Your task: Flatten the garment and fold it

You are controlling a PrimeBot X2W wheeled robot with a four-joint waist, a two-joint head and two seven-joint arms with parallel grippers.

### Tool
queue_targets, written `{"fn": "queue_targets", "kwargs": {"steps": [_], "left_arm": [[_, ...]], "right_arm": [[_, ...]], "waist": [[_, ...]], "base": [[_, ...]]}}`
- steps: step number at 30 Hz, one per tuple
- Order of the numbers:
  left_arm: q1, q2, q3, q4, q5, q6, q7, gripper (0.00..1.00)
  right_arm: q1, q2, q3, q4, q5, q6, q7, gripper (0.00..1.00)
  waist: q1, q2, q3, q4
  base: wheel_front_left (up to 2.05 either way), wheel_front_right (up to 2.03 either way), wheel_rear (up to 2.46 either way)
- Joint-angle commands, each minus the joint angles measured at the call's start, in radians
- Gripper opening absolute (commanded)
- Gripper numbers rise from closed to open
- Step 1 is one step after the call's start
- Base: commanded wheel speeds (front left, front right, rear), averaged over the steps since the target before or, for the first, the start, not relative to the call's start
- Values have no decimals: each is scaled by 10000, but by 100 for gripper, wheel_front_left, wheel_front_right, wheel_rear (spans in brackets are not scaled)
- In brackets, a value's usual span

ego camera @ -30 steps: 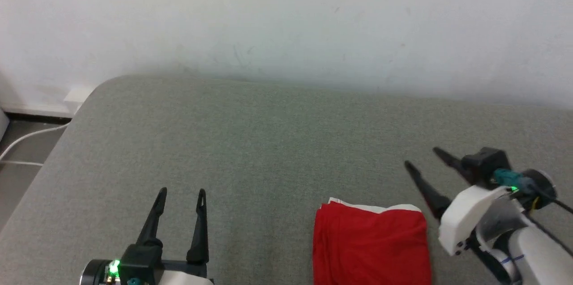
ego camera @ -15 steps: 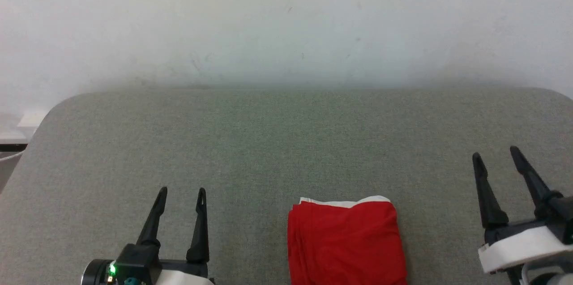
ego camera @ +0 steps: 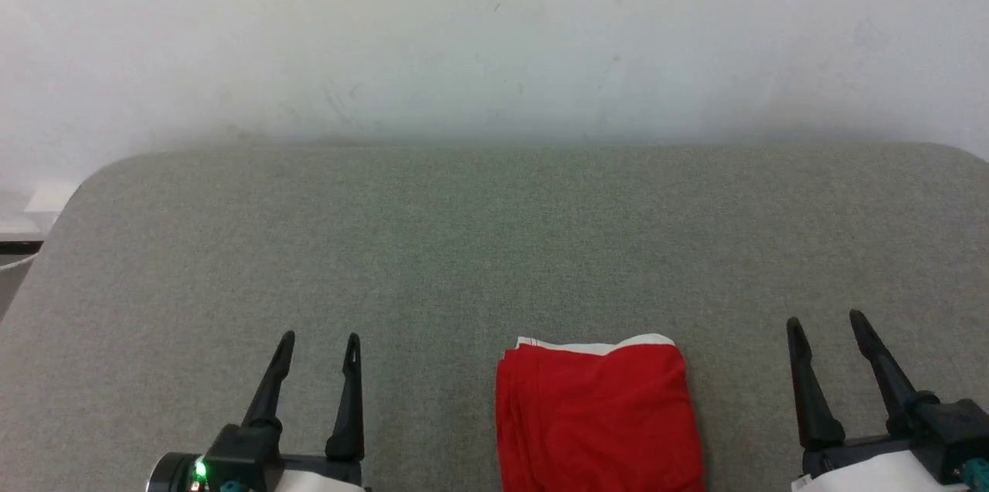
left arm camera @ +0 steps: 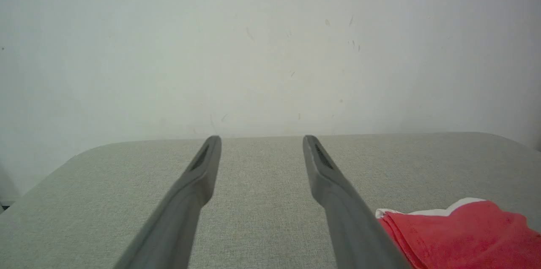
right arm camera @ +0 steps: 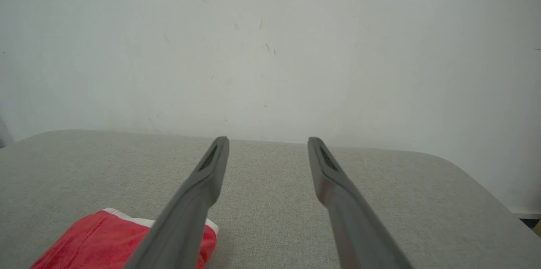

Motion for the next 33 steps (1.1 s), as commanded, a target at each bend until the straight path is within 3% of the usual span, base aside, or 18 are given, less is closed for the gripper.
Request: {"fn": "queue_targets", "kwargs": {"steps": [1, 5, 8, 17, 21, 28, 33], "left_arm": [[178, -41, 1, 37, 59, -67, -49, 100], [135, -52, -60, 49, 78, -61, -49, 100], [31, -59, -120, 38, 83, -66, -49, 100], [-273, -70, -211, 81, 104, -104, -49, 100], [-499, -74, -340, 145, 108, -138, -49, 100], [-772, -77, -475, 213, 118, -141, -49, 100], [-851, -79, -531, 281, 150, -169, -49, 100]], "right_arm": [[87, 49, 51, -7, -72, -11, -36, 100], [51, -16, 163, -55, -1, -11, 239, 100], [66, -208, 505, -28, 605, -11, 1218, 100], [-320, -1189, 1355, -604, 3765, -11, 6337, 100], [-692, -1103, 1223, -334, 4650, -11, 7968, 100], [-1274, -462, 773, 864, 5014, -11, 9343, 100], [-1551, -420, 1015, 1895, 4568, -11, 9395, 100]], "waist": [[0, 0, 4, 20], [0, 0, 73, 86], [0, 0, 228, 172], [0, 0, 919, 511], [0, 0, 1224, 790], [0, 0, 1595, 1328], [0, 0, 1696, 1628]], "base": [[0, 0, 0], [0, 0, 0], [0, 0, 0], [0, 0, 0], [0, 0, 0], [0, 0, 0], [0, 0, 0]]}}
